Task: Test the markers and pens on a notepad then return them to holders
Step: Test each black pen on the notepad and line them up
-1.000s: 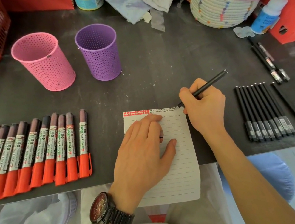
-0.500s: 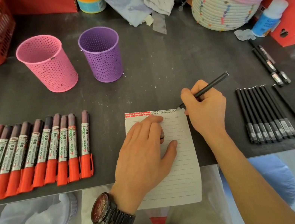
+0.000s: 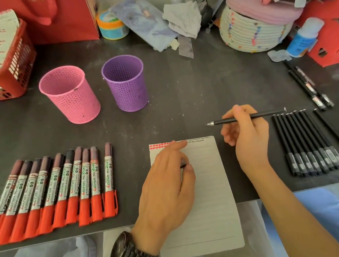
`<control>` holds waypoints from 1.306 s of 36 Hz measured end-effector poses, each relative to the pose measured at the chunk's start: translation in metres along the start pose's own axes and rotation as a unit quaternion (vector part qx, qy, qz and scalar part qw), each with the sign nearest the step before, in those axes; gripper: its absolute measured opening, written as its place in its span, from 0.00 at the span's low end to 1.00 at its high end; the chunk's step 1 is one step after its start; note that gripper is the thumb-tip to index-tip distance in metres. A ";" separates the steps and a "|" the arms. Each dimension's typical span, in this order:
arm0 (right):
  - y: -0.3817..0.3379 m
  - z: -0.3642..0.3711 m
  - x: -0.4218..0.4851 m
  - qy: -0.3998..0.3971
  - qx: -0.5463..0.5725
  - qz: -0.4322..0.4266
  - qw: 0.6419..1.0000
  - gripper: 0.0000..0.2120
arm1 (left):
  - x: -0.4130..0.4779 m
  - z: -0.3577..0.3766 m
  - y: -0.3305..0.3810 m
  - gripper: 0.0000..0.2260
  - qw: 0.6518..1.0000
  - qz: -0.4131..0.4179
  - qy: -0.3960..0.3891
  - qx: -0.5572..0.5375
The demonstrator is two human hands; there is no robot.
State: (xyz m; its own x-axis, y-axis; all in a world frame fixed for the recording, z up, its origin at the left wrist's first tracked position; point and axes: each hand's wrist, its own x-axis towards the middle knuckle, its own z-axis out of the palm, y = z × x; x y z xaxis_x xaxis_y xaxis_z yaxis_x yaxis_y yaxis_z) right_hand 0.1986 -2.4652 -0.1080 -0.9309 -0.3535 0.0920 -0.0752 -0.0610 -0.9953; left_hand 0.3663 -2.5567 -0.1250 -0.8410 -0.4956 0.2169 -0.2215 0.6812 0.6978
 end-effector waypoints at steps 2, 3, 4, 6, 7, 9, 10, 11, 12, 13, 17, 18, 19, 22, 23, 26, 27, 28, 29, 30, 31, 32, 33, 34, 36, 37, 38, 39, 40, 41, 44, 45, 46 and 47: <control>-0.003 -0.003 -0.005 -0.035 0.056 0.022 0.998 0.12 | 0.001 -0.001 -0.001 0.08 0.999 -0.008 0.011 -0.029; -0.005 -0.004 -0.008 -0.047 0.078 0.032 0.995 0.12 | 0.002 -0.001 -0.001 0.09 0.999 -0.010 0.019 -0.036; -0.006 -0.005 -0.012 -0.055 0.095 0.041 0.993 0.12 | 0.002 -0.002 -0.001 0.09 0.999 -0.011 0.026 -0.038; -0.007 -0.007 -0.019 -0.063 0.119 0.055 0.989 0.11 | 0.002 -0.002 -0.002 0.12 0.999 -0.012 0.039 -0.033; -0.008 -0.007 -0.023 -0.064 0.125 0.060 0.988 0.10 | 0.001 -0.002 -0.002 0.14 0.999 -0.011 0.045 -0.030; -0.007 -0.007 -0.030 -0.059 0.123 0.072 0.988 0.07 | 0.000 -0.001 -0.003 0.16 0.998 -0.010 0.059 -0.018; -0.005 -0.007 -0.033 -0.053 0.117 0.077 0.989 0.06 | 0.000 -0.001 -0.003 0.17 0.998 -0.012 0.065 -0.011; -0.005 -0.006 -0.035 -0.047 0.111 0.080 0.990 0.06 | -0.001 0.000 -0.002 0.18 0.998 -0.016 0.068 -0.009; -0.004 -0.006 -0.037 -0.042 0.105 0.080 0.990 0.07 | -0.001 0.000 -0.002 0.19 0.997 -0.022 0.067 -0.010; -0.003 -0.006 -0.038 -0.041 0.102 0.079 0.991 0.08 | -0.001 0.000 -0.001 0.20 0.998 -0.030 0.062 -0.013; -0.005 -0.005 -0.038 -0.047 0.088 0.073 0.992 0.12 | -0.002 0.000 0.002 0.22 0.996 -0.073 0.031 -0.037; -0.005 -0.005 -0.038 -0.048 0.086 0.069 0.993 0.12 | -0.002 0.000 0.002 0.19 0.995 -0.084 0.029 -0.051; -0.005 -0.005 -0.038 -0.049 0.084 0.067 0.993 0.12 | -0.002 0.000 0.002 0.16 0.994 -0.091 0.030 -0.060; -0.005 -0.005 -0.039 -0.049 0.077 0.063 0.994 0.12 | -0.003 0.002 0.000 0.11 0.994 -0.089 0.035 -0.048; -0.005 -0.005 -0.039 -0.049 0.075 0.062 0.994 0.12 | -0.003 0.002 0.000 0.12 0.995 -0.086 0.038 -0.044; -0.005 -0.004 -0.040 -0.049 0.068 0.057 0.995 0.13 | -0.002 0.002 0.000 0.11 0.995 -0.079 0.048 -0.038; -0.004 -0.004 -0.040 -0.048 0.067 0.056 0.995 0.13 | -0.002 0.002 0.000 0.11 0.995 -0.077 0.049 -0.036; -0.004 -0.004 -0.040 -0.047 0.066 0.056 0.995 0.12 | -0.002 0.002 0.000 0.11 0.995 -0.076 0.051 -0.035; -0.004 -0.004 -0.040 -0.046 0.065 0.055 0.995 0.12 | -0.002 0.002 0.000 0.10 0.995 -0.075 0.053 -0.033; -0.004 -0.005 -0.041 -0.046 0.062 0.053 0.996 0.11 | -0.002 0.002 -0.001 0.10 0.995 -0.074 0.055 -0.031; -0.003 -0.005 -0.041 -0.046 0.058 0.052 0.996 0.10 | -0.002 0.002 -0.001 0.10 0.995 -0.075 0.055 -0.030; -0.003 -0.005 -0.041 -0.047 0.052 0.052 0.996 0.10 | -0.002 0.003 -0.001 0.10 0.995 -0.076 0.054 -0.031; -0.003 -0.005 -0.042 -0.048 0.044 0.051 0.997 0.10 | -0.002 0.003 -0.001 0.10 0.995 -0.076 0.052 -0.032; -0.003 -0.005 -0.042 -0.050 0.036 0.049 0.997 0.09 | -0.002 0.003 -0.001 0.10 0.995 -0.074 0.051 -0.032; -0.004 -0.005 -0.043 -0.058 0.022 0.042 0.997 0.09 | -0.002 0.004 -0.002 0.10 0.996 -0.066 0.051 -0.029; -0.004 -0.005 -0.043 -0.064 0.017 0.038 0.997 0.09 | -0.002 0.004 -0.002 0.10 0.996 -0.063 0.051 -0.026; -0.004 -0.004 -0.044 -0.071 0.011 0.032 0.997 0.09 | -0.002 0.004 -0.002 0.10 0.997 -0.061 0.050 -0.025; -0.005 -0.003 -0.044 -0.078 0.004 0.027 0.997 0.09 | -0.003 0.004 -0.003 0.10 0.997 -0.061 0.049 -0.024; -0.005 -0.002 -0.045 -0.085 -0.006 0.022 0.996 0.09 | -0.003 0.004 -0.003 0.10 0.997 -0.059 0.048 -0.022; -0.005 -0.001 -0.045 -0.093 -0.018 0.017 0.995 0.09 | -0.003 0.004 -0.004 0.10 0.997 -0.056 0.048 -0.021; -0.005 -0.001 -0.046 -0.113 -0.053 0.005 0.992 0.09 | -0.003 0.005 -0.005 0.09 0.998 -0.042 0.049 -0.016; -0.004 -0.001 -0.047 -0.119 -0.063 0.003 0.991 0.09 | -0.003 0.005 -0.005 0.09 0.998 -0.038 0.049 -0.016; -0.004 0.000 -0.047 -0.125 -0.071 0.001 0.990 0.09 | -0.002 0.005 -0.006 0.09 0.998 -0.035 0.050 -0.016; -0.004 0.000 -0.047 -0.131 -0.078 -0.001 0.988 0.08 | -0.002 0.005 -0.006 0.10 0.998 -0.033 0.051 -0.016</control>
State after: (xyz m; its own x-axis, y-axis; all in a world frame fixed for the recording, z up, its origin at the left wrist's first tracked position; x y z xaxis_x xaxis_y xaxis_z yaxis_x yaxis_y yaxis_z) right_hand 0.2427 -2.4480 -0.1080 -0.8074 -0.5848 0.0788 -0.1506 0.0751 -0.9857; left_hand 0.3673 -2.5570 -0.1330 -0.7704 -0.5919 0.2370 -0.2567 0.6283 0.7344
